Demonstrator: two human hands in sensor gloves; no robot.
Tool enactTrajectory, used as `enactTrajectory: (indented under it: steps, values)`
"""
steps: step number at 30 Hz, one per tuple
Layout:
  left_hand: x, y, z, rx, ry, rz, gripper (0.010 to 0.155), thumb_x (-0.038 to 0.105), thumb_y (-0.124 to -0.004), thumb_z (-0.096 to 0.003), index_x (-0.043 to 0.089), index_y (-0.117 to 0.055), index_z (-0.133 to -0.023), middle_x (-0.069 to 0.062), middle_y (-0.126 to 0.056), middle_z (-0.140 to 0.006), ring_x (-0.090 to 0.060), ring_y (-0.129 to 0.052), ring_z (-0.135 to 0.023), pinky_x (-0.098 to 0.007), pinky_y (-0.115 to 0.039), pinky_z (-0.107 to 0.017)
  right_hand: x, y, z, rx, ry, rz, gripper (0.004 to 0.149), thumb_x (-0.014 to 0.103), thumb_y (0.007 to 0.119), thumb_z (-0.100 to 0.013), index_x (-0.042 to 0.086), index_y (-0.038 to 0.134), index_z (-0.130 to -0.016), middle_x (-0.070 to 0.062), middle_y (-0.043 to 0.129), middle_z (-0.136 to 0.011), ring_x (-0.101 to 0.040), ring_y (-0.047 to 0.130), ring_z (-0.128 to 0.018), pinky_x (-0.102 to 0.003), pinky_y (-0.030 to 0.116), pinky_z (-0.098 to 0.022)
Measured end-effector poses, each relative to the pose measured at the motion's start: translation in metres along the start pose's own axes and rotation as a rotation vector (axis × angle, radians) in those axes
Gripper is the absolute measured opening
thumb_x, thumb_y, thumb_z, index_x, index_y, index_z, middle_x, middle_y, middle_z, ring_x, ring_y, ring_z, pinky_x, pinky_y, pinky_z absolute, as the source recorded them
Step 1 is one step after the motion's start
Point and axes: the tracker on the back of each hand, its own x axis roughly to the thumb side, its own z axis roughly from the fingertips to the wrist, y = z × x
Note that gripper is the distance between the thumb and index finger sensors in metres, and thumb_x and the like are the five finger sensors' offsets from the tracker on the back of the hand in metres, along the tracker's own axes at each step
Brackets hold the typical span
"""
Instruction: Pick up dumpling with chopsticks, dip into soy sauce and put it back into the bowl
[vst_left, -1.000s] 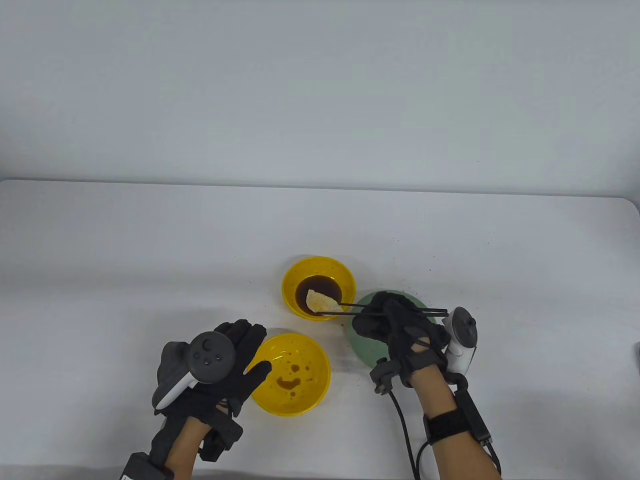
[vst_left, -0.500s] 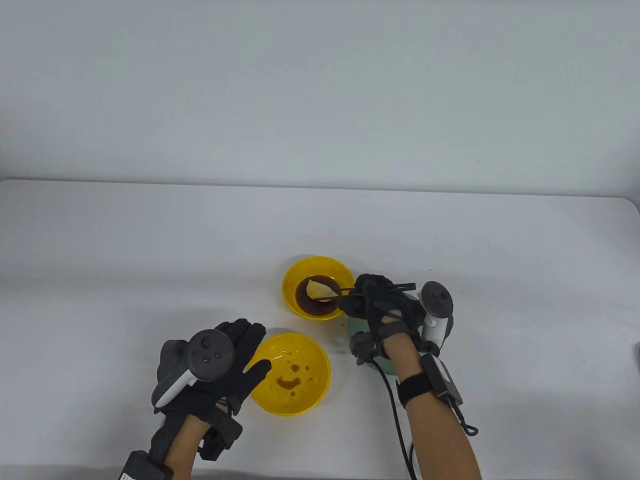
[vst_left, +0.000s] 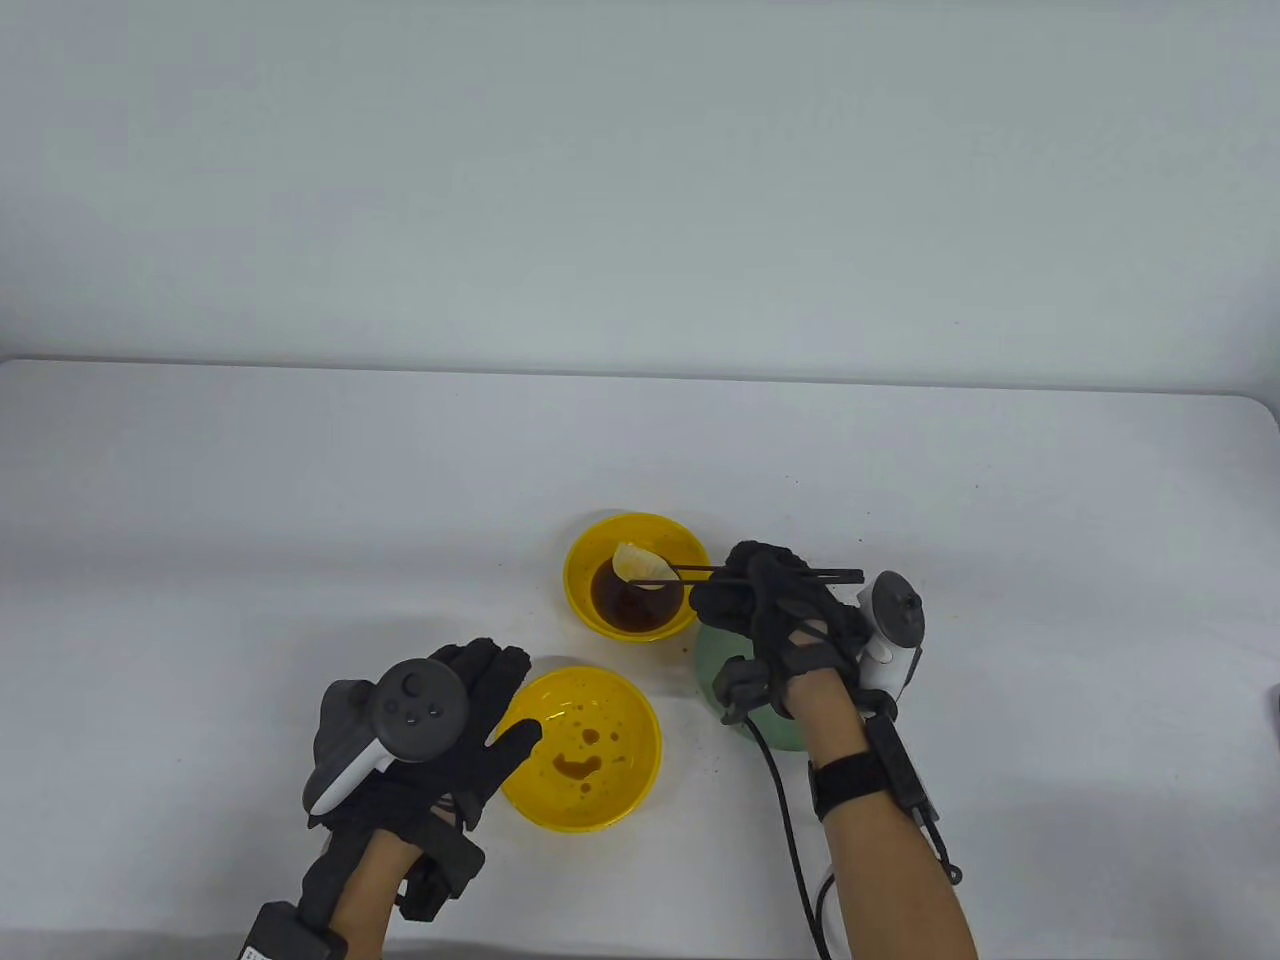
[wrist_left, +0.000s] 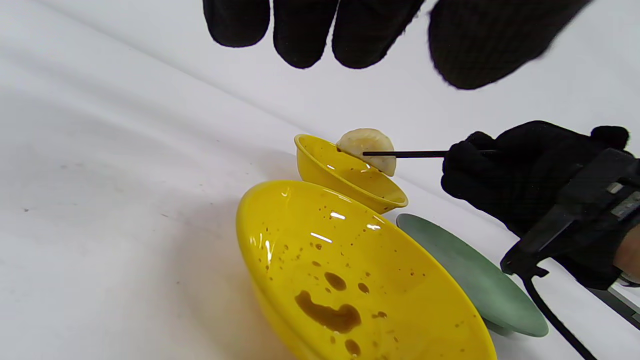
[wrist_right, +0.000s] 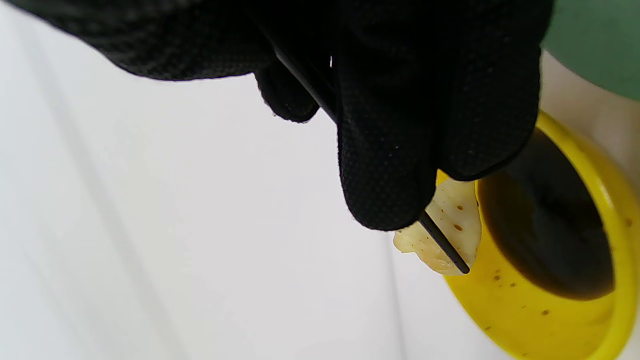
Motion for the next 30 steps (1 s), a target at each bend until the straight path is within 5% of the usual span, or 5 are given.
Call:
enactTrajectory:
  steps: [10,22,30]
  values:
    - [-0.001,0.000,0.000,-0.006,0.009,0.008,0.076,0.062,-0.070,-0.0470,0.038,-0.045,-0.114,0.002,-0.042,-0.123,-0.037,-0.040,-0.118,-0.066,-0.027,-0.081,0.002,-0.006,0.014,0.013,0.013,-0.047,0.038,0.027,0.077,-0.051,0.002,0.079,-0.079,-0.039,0.080,-0.073,-0.037,0.110,-0.049,-0.055,0.091,-0.040]
    - [-0.002,-0.001,-0.001,-0.017,0.023,0.011,0.076,0.062,-0.069,-0.0472,0.038,-0.044,-0.114,0.003,-0.041,-0.123,-0.037,-0.039,-0.118,-0.066,-0.026,-0.082,-0.001,0.018,0.105,0.237,0.031,0.017,0.037,0.027,0.078,-0.051,0.002,0.080,-0.079,-0.039,0.081,-0.072,-0.038,0.110,-0.048,-0.055,0.091,-0.039]
    - [-0.004,-0.001,-0.001,-0.022,0.036,0.013,0.076,0.062,-0.070,-0.0472,0.038,-0.044,-0.114,0.003,-0.041,-0.123,-0.037,-0.039,-0.118,-0.066,-0.026,-0.081,-0.019,0.034,0.105,0.297,0.030,0.205,0.038,0.027,0.078,-0.051,0.002,0.080,-0.079,-0.039,0.080,-0.072,-0.038,0.110,-0.048,-0.055,0.091,-0.039]
